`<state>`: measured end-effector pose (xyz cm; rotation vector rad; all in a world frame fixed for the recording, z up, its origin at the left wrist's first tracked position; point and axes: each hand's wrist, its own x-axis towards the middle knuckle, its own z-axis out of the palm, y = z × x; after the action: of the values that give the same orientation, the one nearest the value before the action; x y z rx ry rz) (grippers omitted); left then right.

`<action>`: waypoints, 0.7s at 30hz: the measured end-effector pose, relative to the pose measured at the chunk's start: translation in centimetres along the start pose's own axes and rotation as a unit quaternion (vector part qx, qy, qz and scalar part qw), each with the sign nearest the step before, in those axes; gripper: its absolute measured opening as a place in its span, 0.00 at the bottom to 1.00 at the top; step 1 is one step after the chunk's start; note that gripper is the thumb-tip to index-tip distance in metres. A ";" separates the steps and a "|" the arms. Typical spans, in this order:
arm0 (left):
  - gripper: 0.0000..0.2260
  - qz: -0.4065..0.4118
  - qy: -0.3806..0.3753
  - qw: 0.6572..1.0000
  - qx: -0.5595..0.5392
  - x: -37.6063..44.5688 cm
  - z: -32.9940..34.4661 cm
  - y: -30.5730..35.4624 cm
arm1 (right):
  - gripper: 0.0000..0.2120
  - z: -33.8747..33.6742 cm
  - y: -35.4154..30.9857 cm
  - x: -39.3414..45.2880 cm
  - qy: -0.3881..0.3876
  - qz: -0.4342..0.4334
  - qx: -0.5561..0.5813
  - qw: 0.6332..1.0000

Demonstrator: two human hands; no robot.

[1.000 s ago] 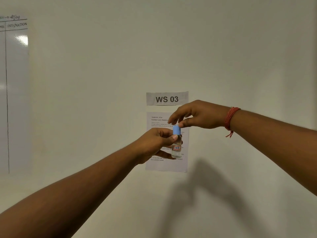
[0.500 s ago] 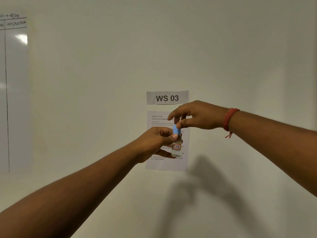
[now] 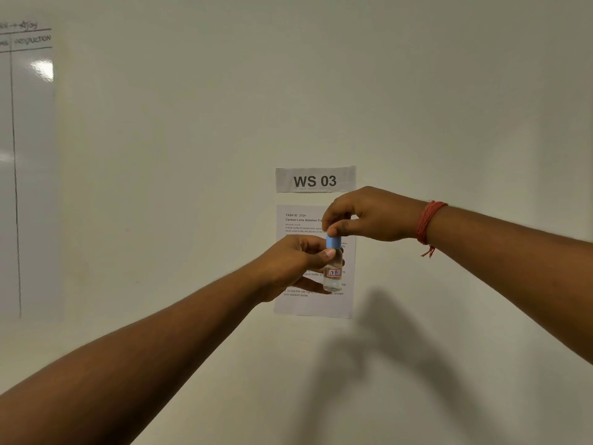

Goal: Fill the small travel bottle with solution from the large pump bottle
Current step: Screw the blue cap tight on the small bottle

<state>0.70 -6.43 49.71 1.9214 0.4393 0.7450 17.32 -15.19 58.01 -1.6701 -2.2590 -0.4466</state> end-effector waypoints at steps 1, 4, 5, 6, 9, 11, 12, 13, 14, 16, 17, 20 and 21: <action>0.11 -0.001 0.000 1.000 0.001 0.0 0.0 0.0 | 0.11 -0.1 0.0 -0.1 0.002 -0.003 0.009 1.000; 0.10 -0.002 0.002 1.000 0.000 0.1 0.0 0.0 | 0.12 -0.5 0.0 -0.5 -0.014 -0.021 0.048 0.999; 0.10 -0.002 0.005 1.000 0.001 0.1 -0.1 0.0 | 0.11 -0.6 0.0 -0.5 -0.023 -0.027 0.050 0.998; 0.11 -0.001 0.007 1.000 0.002 0.1 -0.1 0.0 | 0.11 -0.6 0.0 -0.6 -0.030 -0.032 0.047 0.998; 0.11 0.001 0.005 1.000 0.004 0.1 0.0 -0.1 | 0.10 -0.3 0.0 -0.4 -0.030 -0.027 0.042 0.998; 0.11 0.003 0.004 1.000 0.006 0.1 0.1 -0.2 | 0.09 0.1 -0.1 -0.2 -0.029 -0.024 0.038 0.999; 0.11 0.005 0.004 1.000 0.008 0.1 0.1 -0.3 | 0.08 0.2 -0.1 -0.1 -0.031 -0.022 0.032 0.999; 0.10 0.008 0.003 1.000 0.010 0.1 0.1 -0.4 | 0.07 0.4 -0.2 0.0 -0.033 -0.021 0.028 0.999; 0.10 0.011 0.002 1.000 0.010 0.1 0.0 -0.5 | 0.06 0.5 -0.2 0.0 -0.035 -0.020 0.024 0.999; 0.10 0.016 0.000 1.000 0.006 0.1 0.0 -0.7 | 0.06 0.7 -0.4 0.1 -0.034 -0.020 0.015 0.999; 0.10 0.018 0.000 1.000 0.006 0.0 0.0 -0.7 | 0.06 0.8 -0.5 0.1 -0.031 -0.021 0.008 0.999; 0.10 0.025 0.002 1.000 0.011 -0.1 0.1 -0.9 | 0.05 1.2 -0.6 0.2 -0.020 -0.021 -0.008 1.000; 0.10 0.026 0.003 1.000 0.012 -0.1 0.1 -1.1 | 0.05 1.4 -0.6 0.1 -0.018 -0.020 -0.011 1.000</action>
<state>0.71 -6.06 48.72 1.9609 0.4049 0.7816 16.61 -14.66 56.74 -1.6588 -2.3245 -0.4571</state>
